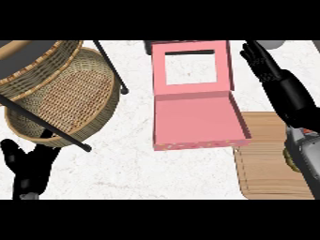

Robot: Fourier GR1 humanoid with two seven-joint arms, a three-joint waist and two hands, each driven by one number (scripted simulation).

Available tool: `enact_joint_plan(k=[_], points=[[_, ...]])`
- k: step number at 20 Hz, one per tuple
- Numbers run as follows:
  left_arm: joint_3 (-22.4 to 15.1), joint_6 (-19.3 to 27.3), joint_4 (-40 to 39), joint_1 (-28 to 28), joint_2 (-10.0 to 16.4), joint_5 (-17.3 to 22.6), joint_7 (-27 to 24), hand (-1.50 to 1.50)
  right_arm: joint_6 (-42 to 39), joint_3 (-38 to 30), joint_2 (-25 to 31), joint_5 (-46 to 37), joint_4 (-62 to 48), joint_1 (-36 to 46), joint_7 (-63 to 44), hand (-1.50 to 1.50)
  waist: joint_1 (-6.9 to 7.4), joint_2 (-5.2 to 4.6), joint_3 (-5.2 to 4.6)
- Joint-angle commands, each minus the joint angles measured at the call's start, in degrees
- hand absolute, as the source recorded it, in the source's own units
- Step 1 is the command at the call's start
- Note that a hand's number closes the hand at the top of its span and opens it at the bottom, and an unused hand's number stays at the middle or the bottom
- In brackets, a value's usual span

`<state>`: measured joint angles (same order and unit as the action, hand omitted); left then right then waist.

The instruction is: Pick the squash from the cutting board and place it in the cardboard box

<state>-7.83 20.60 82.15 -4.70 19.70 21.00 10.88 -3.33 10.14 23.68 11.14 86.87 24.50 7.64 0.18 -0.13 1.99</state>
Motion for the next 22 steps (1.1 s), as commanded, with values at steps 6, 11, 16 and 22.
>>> enact_joint_plan(k=[6, 11, 16, 22], points=[[-1.9, -1.1, 5.8, 4.8, 10.1, -13.0, -7.2, 0.0, -7.7, 4.0, 4.9, -5.8, 4.4, -4.1, 11.9, -1.5, -1.91, 0.73, -1.82], [-3.4, -2.1, 5.1, 1.8, 8.8, -12.9, -8.6, 0.0, 11.3, -2.9, 5.7, -17.4, -2.5, -11.5, 13.8, -1.5, -3.03, 0.2, -1.86], [-2.8, -1.8, 6.5, 2.2, 9.3, -12.7, -7.8, 0.0, 7.4, -5.8, 11.5, -17.6, -3.8, -16.0, 24.5, -1.5, -1.96, 0.28, -1.9], [-2.6, -2.8, 5.1, 1.5, 9.0, -12.0, -10.5, 0.0, 7.3, -3.3, 25.2, -32.5, -1.3, -16.7, 18.8, -1.5, -2.64, 0.58, -2.22]])
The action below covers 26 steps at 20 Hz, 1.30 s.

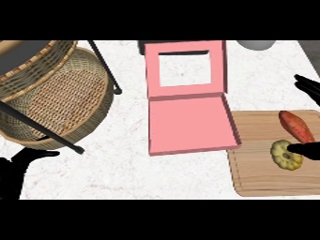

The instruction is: Pick the squash from the cutting board and place it in the cardboard box

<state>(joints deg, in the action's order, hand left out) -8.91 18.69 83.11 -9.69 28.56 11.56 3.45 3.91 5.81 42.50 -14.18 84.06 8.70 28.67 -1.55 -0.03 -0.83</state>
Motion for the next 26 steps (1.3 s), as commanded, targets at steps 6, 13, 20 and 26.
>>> enact_joint_plan(k=[6, 13, 20, 26], points=[[-1.9, -0.4, 3.4, 5.4, -0.4, -2.6, -4.0, 0.0, -8.8, 6.9, 17.0, -17.6, 4.7, -3.7, -12.9, -1.5, -0.96, 0.4, 0.45], [-2.0, -0.6, 4.6, 6.8, 0.9, -2.9, -2.4, 0.0, -16.7, 13.1, 17.3, -23.4, 12.9, -6.2, -27.0, -1.5, -0.53, 0.32, 0.69], [-4.2, 0.3, 4.5, 7.7, -1.7, -4.7, -2.5, 0.0, -18.3, 15.7, 12.2, -28.6, 15.0, -5.6, -37.1, -1.5, 0.55, 0.03, 0.81], [-4.4, 0.7, 3.4, 9.3, -2.5, -5.3, -0.2, 0.0, -17.0, 17.5, 9.7, -32.9, 17.2, -8.3, -41.6, -1.5, -0.22, 0.07, 0.8]])
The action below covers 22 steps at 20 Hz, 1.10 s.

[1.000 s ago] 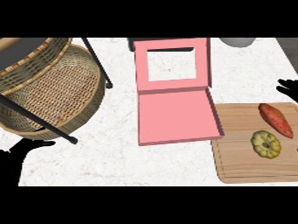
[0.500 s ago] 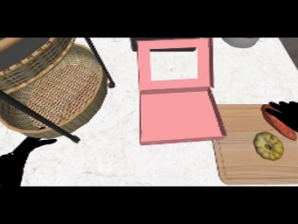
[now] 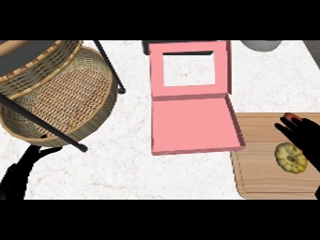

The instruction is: Pick the squash from the cutting board and place it in the cardboard box

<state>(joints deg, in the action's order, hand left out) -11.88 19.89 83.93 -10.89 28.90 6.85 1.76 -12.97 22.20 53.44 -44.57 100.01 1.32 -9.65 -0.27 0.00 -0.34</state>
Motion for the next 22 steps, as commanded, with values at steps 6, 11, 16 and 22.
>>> enact_joint_plan(k=[6, 11, 16, 22], points=[[-0.1, -1.7, 4.0, 9.0, -1.1, -0.8, -0.4, 0.0, 0.6, 0.8, -2.7, -4.4, -1.2, -1.7, -3.9, -1.5, -0.71, 0.01, 0.36], [-0.2, -2.0, 4.3, 10.0, -1.7, -0.5, 1.2, 0.0, 1.9, 0.5, -2.9, -5.5, -4.7, -1.9, -1.4, -1.5, -0.58, -0.13, 0.38], [-1.7, -0.7, 8.0, 8.0, -2.6, -1.7, 3.4, 0.0, 3.3, -1.6, -2.8, -4.4, -5.6, -2.6, 1.1, -1.5, -0.59, 0.08, 0.43], [-2.0, 0.1, 7.8, 8.4, -3.4, -3.2, 3.4, 0.0, 3.4, 0.3, -6.1, -7.1, -6.7, -1.4, -0.3, -1.5, -0.28, 0.0, 0.39]])
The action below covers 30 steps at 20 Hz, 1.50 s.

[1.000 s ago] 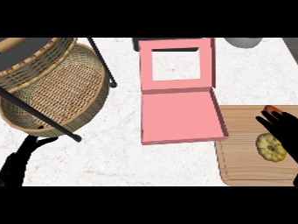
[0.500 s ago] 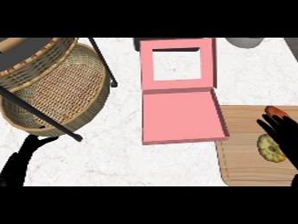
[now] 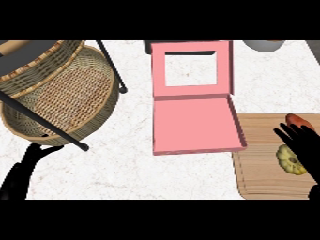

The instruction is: Pick the squash from the cutting board and place it in the cardboard box

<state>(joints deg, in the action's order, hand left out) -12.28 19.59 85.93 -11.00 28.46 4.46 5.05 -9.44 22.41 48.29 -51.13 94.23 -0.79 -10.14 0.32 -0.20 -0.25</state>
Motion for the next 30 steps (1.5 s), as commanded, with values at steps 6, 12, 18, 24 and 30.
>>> enact_joint_plan(k=[6, 12, 18, 24, 30], points=[[1.9, -3.2, 2.3, 10.3, -1.3, 2.1, -0.8, 0.0, 1.5, -0.7, -1.7, -1.2, -3.8, 0.7, 2.1, -1.5, -1.27, 0.11, 0.25], [0.1, -1.1, 3.7, 9.3, -3.2, -0.6, -0.9, 0.0, 1.1, 0.0, -2.5, -3.7, -8.4, 2.1, 3.2, -1.5, -0.74, 0.06, 0.29], [1.8, -3.3, 3.5, 7.8, -2.1, 0.8, -2.8, 0.0, 1.2, -0.1, -4.9, -3.8, -11.6, 2.6, 3.8, 1.5, -0.43, 0.09, 0.26], [2.3, -4.1, 1.9, 9.5, -2.0, 0.7, -2.5, 0.0, 12.2, -0.7, -5.2, -10.1, -13.0, 5.2, 6.5, 1.5, -0.91, 0.08, 0.31], [1.6, -2.5, 2.4, 7.9, -3.9, -0.6, -3.4, 0.0, 18.1, 0.1, -6.2, -13.4, -12.2, 4.2, 8.2, 1.5, -1.08, 0.24, 0.28]])
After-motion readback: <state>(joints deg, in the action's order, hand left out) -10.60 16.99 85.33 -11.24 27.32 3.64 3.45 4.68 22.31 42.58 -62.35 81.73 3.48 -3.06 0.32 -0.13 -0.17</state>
